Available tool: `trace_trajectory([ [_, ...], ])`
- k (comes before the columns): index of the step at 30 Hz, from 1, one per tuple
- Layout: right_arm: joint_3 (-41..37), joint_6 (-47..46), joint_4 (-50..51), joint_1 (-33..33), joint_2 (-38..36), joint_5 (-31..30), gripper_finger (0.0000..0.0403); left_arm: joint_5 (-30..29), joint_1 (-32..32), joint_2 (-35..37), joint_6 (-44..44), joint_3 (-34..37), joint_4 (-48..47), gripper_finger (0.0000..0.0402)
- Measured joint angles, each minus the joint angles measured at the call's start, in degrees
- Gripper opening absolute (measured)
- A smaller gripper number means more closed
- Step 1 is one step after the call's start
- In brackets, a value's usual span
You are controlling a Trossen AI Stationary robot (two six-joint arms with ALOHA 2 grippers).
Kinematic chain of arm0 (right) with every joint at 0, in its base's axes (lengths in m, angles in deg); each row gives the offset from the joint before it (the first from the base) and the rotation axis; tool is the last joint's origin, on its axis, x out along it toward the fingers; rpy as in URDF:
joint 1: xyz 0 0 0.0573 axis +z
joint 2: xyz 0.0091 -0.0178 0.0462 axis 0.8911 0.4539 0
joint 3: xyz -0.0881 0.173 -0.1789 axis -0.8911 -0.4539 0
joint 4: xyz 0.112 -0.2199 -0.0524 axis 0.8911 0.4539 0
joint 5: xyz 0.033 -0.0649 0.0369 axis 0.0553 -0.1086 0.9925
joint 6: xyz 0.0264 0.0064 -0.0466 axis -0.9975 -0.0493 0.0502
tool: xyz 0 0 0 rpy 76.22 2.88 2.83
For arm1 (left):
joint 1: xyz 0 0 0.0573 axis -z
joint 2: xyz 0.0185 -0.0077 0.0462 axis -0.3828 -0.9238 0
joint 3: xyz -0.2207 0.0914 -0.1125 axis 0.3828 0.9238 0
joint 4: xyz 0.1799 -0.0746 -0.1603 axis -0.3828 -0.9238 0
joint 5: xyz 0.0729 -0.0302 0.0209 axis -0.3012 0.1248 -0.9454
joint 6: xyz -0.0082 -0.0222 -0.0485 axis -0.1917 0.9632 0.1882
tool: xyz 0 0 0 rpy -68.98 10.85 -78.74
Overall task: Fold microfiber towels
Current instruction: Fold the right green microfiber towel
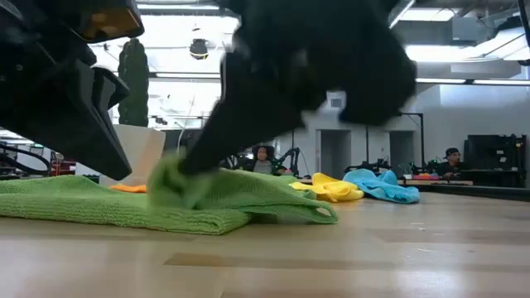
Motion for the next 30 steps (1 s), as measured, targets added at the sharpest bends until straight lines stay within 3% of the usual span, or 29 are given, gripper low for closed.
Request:
trace_trajectory([
  [11, -0.03, 1.81, -1.26, -0.54, 0.36, -0.75, 0.0064, -0.48, -0.17, 0.0, -0.68, 0.0, -0.28, 0.0],
  [21, -0.01, 3.99, -5.18, -1.73, 0.64, 0.61, 0.019, -0.94, -0.17, 0.0, -0.81, 0.0, -0.49, 0.0],
  [25, -0.01, 3.45, -1.37, 0.19, -2.55, -2.48, 0.0219, -0.94, -0.17, 0.02, -0.92, 0.0, -0.68, 0.0],
  [30, 0.1, -2.26, 11.16, 2.83, -7.16, -7.25, 0.0221, -0.98, -0.17, 0.02, -0.94, 0.0, -1.78, 0.0],
])
